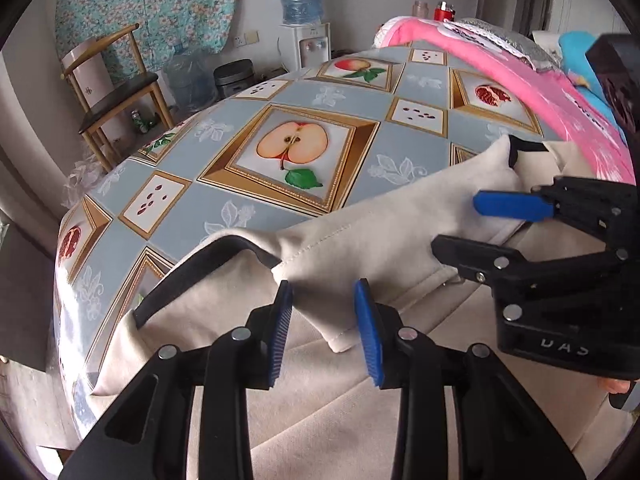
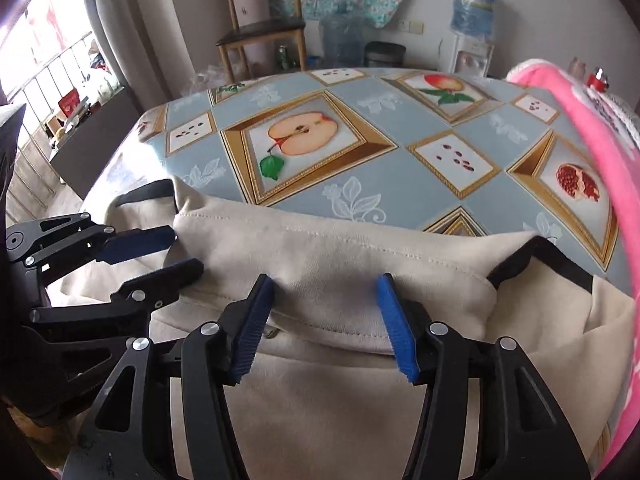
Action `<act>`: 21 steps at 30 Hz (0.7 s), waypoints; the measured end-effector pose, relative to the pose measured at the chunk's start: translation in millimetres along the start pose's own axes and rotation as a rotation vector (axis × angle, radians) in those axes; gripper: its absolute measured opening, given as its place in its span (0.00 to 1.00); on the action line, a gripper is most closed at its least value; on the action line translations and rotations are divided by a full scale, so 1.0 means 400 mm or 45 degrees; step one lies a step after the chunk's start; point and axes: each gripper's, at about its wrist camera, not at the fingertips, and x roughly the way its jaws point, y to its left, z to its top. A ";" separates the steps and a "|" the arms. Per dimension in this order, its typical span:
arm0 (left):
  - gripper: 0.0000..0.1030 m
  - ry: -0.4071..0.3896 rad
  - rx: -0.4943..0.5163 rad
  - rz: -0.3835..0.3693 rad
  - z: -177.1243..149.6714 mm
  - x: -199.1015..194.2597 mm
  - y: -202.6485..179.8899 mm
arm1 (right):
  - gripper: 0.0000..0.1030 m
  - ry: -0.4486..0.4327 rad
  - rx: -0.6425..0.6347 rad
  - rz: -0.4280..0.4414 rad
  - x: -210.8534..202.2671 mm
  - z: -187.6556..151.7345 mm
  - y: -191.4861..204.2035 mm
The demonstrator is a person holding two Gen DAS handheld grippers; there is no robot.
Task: Fold large clothes
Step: 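Open both tools and withdraw them from the jacket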
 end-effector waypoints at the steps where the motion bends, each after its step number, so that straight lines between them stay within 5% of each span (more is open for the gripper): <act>1: 0.31 0.002 -0.022 0.004 0.003 -0.009 0.004 | 0.51 0.007 0.028 0.009 -0.013 0.001 -0.004; 4: 0.31 -0.040 -0.065 -0.008 0.004 -0.063 0.009 | 0.58 -0.026 0.054 0.008 -0.089 -0.007 -0.006; 6: 0.32 -0.074 -0.080 -0.018 -0.007 -0.121 0.007 | 0.72 -0.056 0.061 0.023 -0.153 -0.025 -0.006; 9: 0.45 -0.108 -0.078 -0.005 -0.042 -0.222 -0.003 | 0.84 -0.094 0.063 0.036 -0.245 -0.071 -0.001; 14: 0.72 -0.157 -0.090 0.036 -0.156 -0.386 -0.017 | 0.91 -0.110 0.091 0.086 -0.361 -0.196 0.022; 21: 0.78 -0.075 -0.231 0.141 -0.373 -0.481 -0.031 | 0.91 -0.050 0.223 0.144 -0.410 -0.367 0.065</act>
